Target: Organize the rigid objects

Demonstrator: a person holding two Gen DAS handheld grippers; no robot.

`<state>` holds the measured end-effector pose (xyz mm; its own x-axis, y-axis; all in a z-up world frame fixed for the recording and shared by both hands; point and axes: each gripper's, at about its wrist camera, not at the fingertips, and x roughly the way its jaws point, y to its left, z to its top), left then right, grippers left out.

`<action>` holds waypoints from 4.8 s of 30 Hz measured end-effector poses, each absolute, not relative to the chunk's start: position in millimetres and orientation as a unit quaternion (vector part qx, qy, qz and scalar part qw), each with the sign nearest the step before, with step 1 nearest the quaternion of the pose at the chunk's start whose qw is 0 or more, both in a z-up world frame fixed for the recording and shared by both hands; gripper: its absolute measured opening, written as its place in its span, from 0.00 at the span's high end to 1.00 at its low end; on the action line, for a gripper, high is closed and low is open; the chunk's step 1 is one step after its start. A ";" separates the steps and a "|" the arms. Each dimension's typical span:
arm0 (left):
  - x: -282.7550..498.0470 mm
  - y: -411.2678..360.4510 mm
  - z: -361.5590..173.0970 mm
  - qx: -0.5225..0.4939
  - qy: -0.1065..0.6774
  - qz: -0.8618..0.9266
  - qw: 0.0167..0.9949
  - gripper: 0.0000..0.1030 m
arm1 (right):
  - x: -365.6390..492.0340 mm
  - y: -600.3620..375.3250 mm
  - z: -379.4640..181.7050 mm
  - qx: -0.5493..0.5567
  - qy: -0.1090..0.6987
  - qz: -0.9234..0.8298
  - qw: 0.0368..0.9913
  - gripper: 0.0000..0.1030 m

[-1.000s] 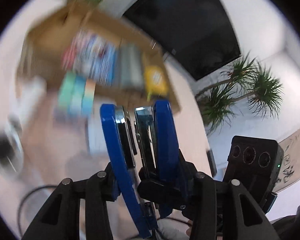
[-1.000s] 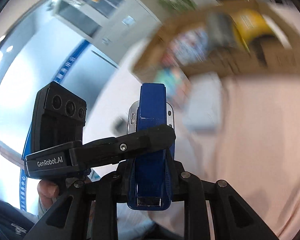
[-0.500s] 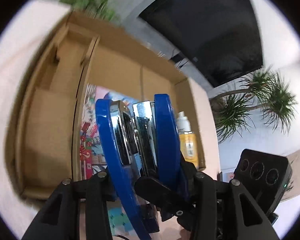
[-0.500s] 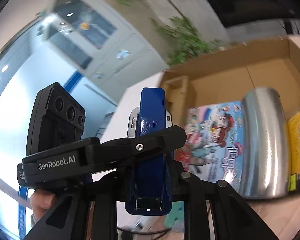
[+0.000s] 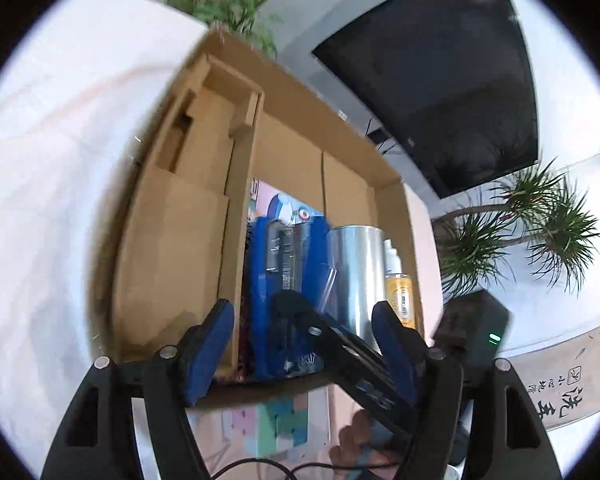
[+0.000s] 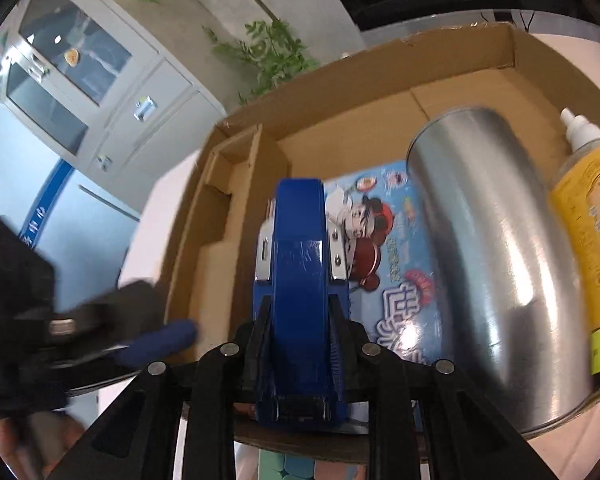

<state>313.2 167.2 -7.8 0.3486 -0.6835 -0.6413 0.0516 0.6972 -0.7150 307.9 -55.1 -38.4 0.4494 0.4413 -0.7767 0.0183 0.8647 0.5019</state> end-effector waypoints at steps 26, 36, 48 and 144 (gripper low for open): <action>163.1 88.5 30.3 -0.088 0.363 -0.142 0.917 0.84 | 134.6 -137.3 20.9 0.020 0.397 0.204 0.894 0.66; 153.1 71.2 -23.0 -0.167 0.429 -0.123 0.879 0.01 | 130.7 -130.6 -45.1 0.036 0.465 0.229 0.855 0.11; 146.1 76.6 -50.0 -0.193 0.444 -0.140 0.864 0.02 | 124.9 -105.8 -69.8 -0.021 0.471 0.225 0.853 0.33; 203.4 52.5 17.9 -0.252 0.427 -0.255 0.830 0.64 | 174.6 -152.9 21.8 0.197 0.439 0.320 0.816 0.59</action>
